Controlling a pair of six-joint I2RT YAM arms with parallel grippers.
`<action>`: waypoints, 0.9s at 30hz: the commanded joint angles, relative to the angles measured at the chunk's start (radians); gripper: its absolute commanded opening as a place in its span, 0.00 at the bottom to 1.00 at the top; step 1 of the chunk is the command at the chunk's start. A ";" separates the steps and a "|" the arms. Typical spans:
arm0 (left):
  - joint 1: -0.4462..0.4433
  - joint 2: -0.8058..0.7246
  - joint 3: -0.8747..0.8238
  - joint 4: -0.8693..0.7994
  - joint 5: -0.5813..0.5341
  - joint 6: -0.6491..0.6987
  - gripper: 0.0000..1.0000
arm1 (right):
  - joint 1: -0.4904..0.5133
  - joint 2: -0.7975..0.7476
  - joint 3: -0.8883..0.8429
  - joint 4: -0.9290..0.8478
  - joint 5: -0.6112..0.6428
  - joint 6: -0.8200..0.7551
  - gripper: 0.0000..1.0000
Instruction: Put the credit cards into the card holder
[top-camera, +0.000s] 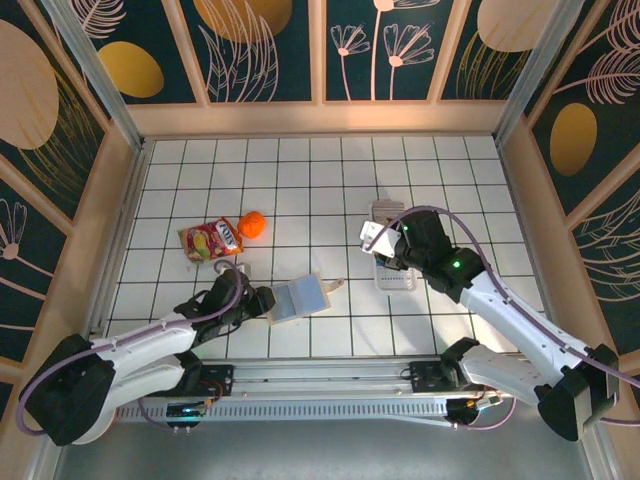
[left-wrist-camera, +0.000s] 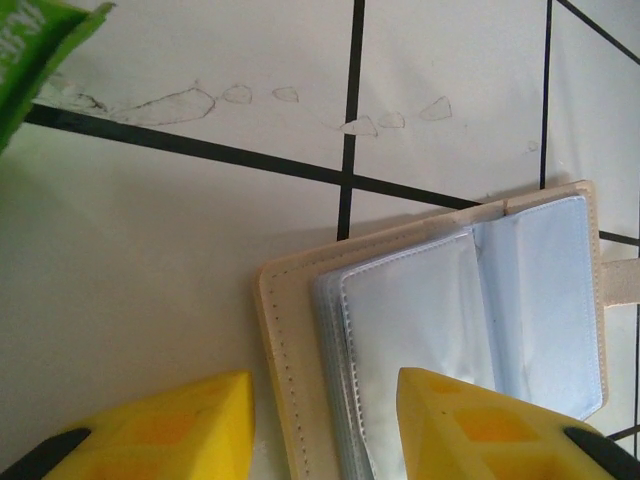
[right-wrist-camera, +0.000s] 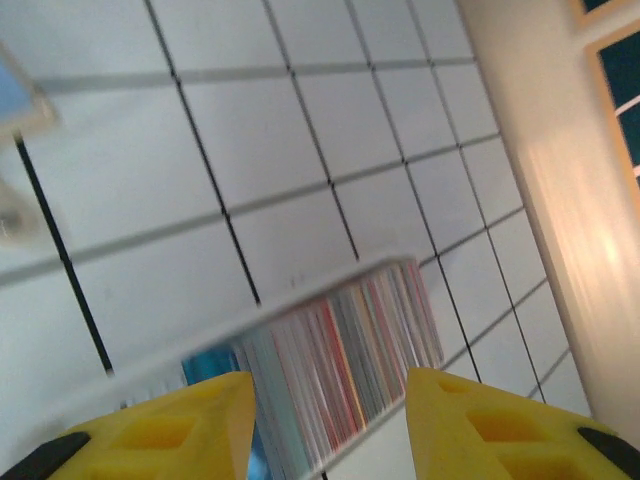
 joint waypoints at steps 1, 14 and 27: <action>-0.005 0.078 0.015 0.167 0.102 0.035 0.41 | -0.030 -0.009 -0.027 -0.069 0.047 -0.190 0.44; -0.006 0.215 0.092 0.248 0.170 0.095 0.36 | -0.095 0.120 -0.042 -0.028 0.097 -0.308 0.45; -0.004 0.100 0.112 0.142 0.099 0.130 0.37 | -0.105 0.223 -0.074 0.081 0.104 -0.352 0.67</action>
